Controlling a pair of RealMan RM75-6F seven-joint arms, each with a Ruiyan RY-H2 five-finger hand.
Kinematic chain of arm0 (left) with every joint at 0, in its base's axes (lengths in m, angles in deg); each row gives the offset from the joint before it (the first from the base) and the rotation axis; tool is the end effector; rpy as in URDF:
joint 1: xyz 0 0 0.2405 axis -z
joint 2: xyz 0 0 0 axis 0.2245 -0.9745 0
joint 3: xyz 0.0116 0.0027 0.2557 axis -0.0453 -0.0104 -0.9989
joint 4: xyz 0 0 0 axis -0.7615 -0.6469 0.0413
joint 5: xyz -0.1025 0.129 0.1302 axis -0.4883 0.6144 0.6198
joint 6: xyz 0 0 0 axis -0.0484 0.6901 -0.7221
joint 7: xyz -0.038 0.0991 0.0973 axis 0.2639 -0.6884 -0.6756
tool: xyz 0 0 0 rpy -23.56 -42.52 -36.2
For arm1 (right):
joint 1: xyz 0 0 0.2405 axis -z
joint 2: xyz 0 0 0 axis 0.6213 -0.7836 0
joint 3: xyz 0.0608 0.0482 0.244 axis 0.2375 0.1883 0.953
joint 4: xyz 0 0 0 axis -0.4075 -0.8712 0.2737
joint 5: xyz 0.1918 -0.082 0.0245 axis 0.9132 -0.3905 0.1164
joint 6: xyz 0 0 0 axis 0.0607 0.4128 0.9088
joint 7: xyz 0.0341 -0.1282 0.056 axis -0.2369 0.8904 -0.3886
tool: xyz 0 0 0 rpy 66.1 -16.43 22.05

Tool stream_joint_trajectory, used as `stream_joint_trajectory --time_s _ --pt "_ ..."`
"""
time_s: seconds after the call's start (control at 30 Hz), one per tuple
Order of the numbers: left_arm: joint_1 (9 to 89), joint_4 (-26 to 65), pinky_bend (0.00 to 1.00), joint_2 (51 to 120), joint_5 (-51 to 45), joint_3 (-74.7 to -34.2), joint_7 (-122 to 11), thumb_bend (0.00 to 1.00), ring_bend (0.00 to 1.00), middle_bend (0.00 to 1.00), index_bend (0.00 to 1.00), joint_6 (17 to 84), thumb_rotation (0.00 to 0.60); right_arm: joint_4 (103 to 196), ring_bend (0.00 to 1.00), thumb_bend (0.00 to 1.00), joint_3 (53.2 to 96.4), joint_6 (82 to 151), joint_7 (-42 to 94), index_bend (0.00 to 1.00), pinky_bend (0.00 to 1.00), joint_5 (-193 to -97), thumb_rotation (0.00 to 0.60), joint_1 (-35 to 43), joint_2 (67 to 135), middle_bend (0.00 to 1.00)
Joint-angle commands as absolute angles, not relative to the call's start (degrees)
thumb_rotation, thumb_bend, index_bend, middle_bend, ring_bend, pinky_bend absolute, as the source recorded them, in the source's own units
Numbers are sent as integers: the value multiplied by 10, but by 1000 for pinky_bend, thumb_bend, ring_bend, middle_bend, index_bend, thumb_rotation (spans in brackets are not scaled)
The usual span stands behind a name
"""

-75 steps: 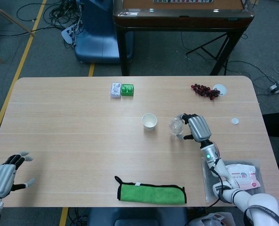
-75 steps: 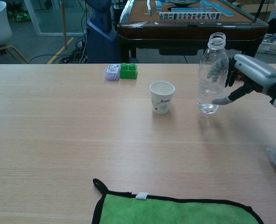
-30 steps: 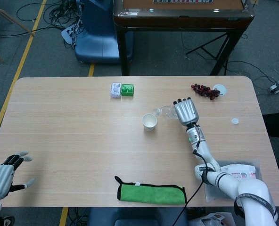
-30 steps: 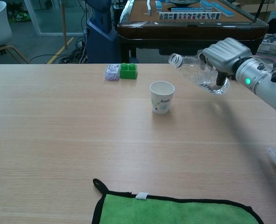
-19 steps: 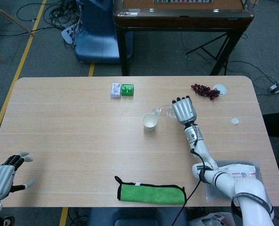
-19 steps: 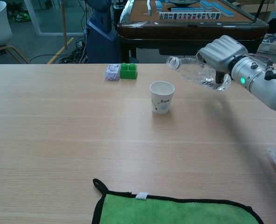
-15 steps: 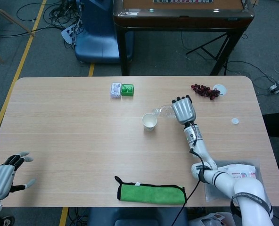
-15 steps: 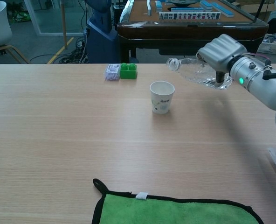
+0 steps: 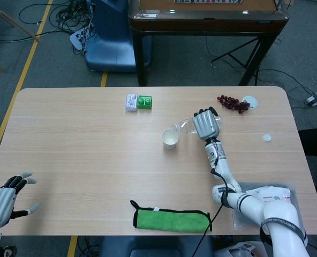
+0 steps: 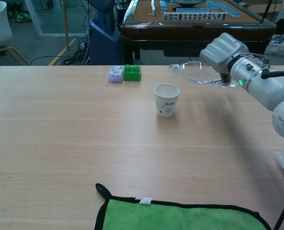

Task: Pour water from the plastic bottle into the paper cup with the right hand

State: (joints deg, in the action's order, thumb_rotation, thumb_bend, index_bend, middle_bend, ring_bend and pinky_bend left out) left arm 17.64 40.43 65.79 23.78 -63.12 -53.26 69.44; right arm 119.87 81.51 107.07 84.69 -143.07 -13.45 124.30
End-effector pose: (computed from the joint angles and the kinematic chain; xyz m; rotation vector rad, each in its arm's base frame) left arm -0.3122 0.1670 0.1498 -1.4468 -0.9788 -0.8814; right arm -0.1611 -0.4420 -0.0272 1.6894 -0.1409 0.3365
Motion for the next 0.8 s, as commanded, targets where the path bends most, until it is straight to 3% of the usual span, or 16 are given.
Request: stream_joint_trajectory --time_s 0.03,0.8 --pt "176 405 526 657 238 -631 -532 105 238 208 357 694 600 1203 537 146 814 1073 862 574 534 -1424 600 -137 1240 636" --pt "176 408 526 654 235 -631 -532 105 239 209 361 692 600 1214 538 146 789 1078 929 574 551 -1414 600 -147 1231 637"
